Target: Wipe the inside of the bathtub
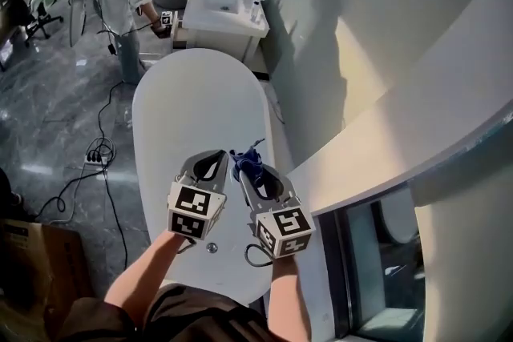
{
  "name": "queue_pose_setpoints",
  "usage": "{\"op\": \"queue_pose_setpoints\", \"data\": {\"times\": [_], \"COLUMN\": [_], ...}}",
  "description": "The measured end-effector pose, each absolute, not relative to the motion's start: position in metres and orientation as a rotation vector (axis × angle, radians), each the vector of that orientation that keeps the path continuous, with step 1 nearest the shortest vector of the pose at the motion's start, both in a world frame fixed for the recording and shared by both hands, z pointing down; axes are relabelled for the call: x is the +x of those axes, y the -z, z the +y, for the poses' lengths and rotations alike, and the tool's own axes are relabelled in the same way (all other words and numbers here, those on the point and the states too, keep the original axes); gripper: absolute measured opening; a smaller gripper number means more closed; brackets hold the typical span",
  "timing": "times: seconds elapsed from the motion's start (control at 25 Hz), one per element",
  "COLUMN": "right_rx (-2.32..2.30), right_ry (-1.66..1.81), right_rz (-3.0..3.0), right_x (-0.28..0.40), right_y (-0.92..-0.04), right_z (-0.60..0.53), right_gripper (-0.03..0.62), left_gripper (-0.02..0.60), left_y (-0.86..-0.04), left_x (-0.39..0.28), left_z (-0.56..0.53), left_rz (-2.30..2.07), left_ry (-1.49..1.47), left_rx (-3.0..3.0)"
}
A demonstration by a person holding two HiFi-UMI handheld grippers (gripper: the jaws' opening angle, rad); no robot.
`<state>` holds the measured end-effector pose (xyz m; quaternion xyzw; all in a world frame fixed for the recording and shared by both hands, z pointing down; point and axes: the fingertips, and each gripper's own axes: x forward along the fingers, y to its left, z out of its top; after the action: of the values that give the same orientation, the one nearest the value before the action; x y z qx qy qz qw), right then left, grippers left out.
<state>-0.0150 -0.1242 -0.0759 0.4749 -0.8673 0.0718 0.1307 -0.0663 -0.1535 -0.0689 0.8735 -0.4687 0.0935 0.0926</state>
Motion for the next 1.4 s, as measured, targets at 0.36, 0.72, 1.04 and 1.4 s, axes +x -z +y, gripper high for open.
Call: {"op": "queue_pose_setpoints", "data": {"times": [0.36,0.72,1.04,1.4], "right_rx": [1.577,1.662,1.636,1.623], "right_ry": [-0.038,-0.032,-0.007,0.091], "right_rz": [-2.601,-2.584,-2.566,-2.585], "right_x": [-0.003,0.016,0.011,0.007], "right_y": [0.146,0.139,0.129,0.131], "right_z": [-0.112,-0.096,-0.083,-0.077], "right_gripper": [0.129,0.127,0.127,0.127], "left_gripper": [0.003,0.003,0.003,0.003], "left_y": [0.121,0.126,0.118,0.11], "left_x": [-0.053,-0.04,-0.045,-0.045], "left_z": [-0.137,-0.111,-0.099,-0.094], "left_rz": [-1.456,-1.516,-1.536,-1.53], "left_ry": [-0.118,-0.109,-0.131,-0.145], "left_rx": [2.662,2.681,2.674,2.664]}}
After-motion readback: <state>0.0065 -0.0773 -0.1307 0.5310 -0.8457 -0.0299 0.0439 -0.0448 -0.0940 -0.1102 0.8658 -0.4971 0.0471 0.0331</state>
